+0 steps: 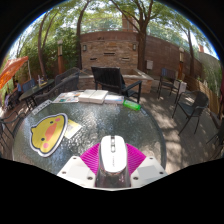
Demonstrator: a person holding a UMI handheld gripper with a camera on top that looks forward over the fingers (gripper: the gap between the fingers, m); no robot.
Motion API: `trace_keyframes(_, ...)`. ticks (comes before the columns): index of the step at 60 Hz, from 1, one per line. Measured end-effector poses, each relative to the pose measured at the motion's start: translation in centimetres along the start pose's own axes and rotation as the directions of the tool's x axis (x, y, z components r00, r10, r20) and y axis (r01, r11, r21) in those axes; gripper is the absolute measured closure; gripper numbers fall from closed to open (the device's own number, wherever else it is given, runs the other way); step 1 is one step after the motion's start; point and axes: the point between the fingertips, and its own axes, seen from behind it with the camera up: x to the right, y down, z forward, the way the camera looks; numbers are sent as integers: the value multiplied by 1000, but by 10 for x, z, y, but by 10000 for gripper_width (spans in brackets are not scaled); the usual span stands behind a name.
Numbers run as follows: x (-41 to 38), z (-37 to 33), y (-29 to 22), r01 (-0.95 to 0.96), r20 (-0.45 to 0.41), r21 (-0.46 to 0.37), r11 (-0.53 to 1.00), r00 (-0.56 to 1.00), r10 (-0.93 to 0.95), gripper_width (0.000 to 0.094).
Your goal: Arrange mouse
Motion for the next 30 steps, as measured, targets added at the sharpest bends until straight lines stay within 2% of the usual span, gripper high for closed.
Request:
trace_keyframes(9,11,-34,-110,-37,-57,176,984,997,48,593)
trace_keyframes(15,-11,-56,-189,-46,-46,294,955,997,63,591)
trace_keyframes(20,-55,-69,-234,-48,1,370,928,999,51,590)
trace_keyframes(25,-121,-65,-250,-39,75,382,923,997,11,592)
trace_keyframes(30,-197,-30,-216,-47,166,315,948,986,-7,595)
